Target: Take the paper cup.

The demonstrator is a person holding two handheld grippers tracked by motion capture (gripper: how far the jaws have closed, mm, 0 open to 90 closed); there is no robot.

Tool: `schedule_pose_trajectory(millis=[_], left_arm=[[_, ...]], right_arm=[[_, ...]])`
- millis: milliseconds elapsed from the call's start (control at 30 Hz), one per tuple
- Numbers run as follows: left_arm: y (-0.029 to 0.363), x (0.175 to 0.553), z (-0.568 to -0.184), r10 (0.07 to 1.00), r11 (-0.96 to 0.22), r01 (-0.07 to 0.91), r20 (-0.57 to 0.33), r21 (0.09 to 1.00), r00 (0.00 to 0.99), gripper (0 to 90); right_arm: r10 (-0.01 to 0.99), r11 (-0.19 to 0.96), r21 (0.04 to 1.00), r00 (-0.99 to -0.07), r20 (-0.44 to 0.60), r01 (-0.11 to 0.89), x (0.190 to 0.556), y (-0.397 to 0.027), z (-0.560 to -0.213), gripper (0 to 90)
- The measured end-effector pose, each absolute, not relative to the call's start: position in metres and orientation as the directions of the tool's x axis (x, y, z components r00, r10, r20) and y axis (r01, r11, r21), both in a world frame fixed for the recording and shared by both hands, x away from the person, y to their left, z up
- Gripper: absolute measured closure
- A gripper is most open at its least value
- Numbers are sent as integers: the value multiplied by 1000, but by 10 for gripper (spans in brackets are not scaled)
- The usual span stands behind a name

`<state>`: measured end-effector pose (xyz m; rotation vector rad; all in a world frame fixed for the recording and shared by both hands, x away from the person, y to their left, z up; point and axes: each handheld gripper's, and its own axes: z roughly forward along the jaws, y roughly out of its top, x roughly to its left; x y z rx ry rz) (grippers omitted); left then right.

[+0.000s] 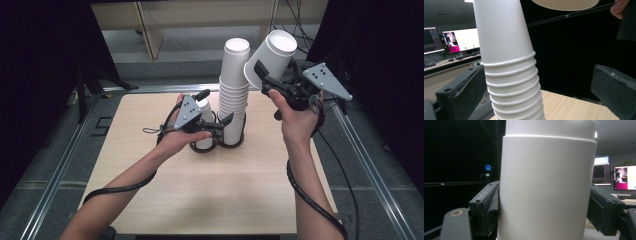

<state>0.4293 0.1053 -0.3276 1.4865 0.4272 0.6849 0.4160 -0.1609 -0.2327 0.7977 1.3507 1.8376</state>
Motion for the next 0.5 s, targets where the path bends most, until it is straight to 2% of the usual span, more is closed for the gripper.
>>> schedule_pose_trajectory(millis=[500], left_arm=[[119, 401, -346, 638, -38, -170, 155, 985, 754, 0]], right_arm=[[829, -188, 969, -555, 69, -161, 400, -160, -263, 210]])
